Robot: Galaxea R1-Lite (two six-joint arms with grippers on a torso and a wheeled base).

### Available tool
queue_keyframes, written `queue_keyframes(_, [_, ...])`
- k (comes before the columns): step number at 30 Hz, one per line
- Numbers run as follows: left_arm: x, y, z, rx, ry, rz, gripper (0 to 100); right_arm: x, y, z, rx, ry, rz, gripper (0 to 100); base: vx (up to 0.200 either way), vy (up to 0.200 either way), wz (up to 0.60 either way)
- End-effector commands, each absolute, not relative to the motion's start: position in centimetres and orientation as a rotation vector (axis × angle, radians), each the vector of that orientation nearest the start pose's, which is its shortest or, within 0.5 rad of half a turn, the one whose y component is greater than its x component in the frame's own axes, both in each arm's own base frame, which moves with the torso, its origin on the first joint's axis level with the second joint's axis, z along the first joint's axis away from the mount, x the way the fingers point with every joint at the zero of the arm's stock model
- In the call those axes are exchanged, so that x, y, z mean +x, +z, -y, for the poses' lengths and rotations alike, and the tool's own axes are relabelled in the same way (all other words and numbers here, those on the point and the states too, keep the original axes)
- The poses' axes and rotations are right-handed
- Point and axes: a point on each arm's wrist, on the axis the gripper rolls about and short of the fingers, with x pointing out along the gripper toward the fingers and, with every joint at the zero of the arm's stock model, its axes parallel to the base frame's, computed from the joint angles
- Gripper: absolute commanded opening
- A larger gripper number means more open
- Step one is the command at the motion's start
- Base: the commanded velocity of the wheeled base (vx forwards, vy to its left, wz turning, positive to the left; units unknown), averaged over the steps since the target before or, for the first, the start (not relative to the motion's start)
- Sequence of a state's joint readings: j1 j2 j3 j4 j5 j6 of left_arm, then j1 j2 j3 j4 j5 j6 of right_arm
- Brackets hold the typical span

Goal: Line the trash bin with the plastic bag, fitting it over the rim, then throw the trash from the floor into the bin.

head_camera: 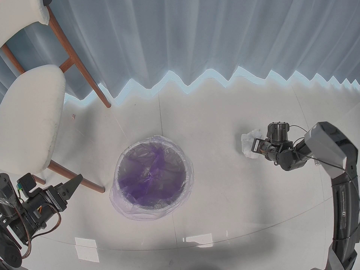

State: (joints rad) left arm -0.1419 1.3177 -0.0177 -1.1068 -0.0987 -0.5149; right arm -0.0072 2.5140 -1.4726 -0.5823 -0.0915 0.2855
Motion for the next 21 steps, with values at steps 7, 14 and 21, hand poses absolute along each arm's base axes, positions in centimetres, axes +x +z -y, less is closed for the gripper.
queue_keyframes(7, [9.8, 15.5, 0.9, -0.406, -0.156, 0.052, 100, 25.1, 18.3, -2.7, 0.351, 0.013, -0.301, 0, 0.0, 0.0, 0.0])
queue_keyframes(14, [5.3, 14.7, 0.5, -0.29, -0.143, 0.066, 100, 18.8, 19.3, -3.6, 0.309, 0.112, -0.23, 0, 0.0, 0.0, 0.0])
queue_keyframes(21, [-0.9, 10.0, -0.1, -0.097, -0.057, 0.043, 100, 16.3, 19.9, -5.6, 0.235, 0.191, -0.185, 0, 0.0, 0.0, 0.0])
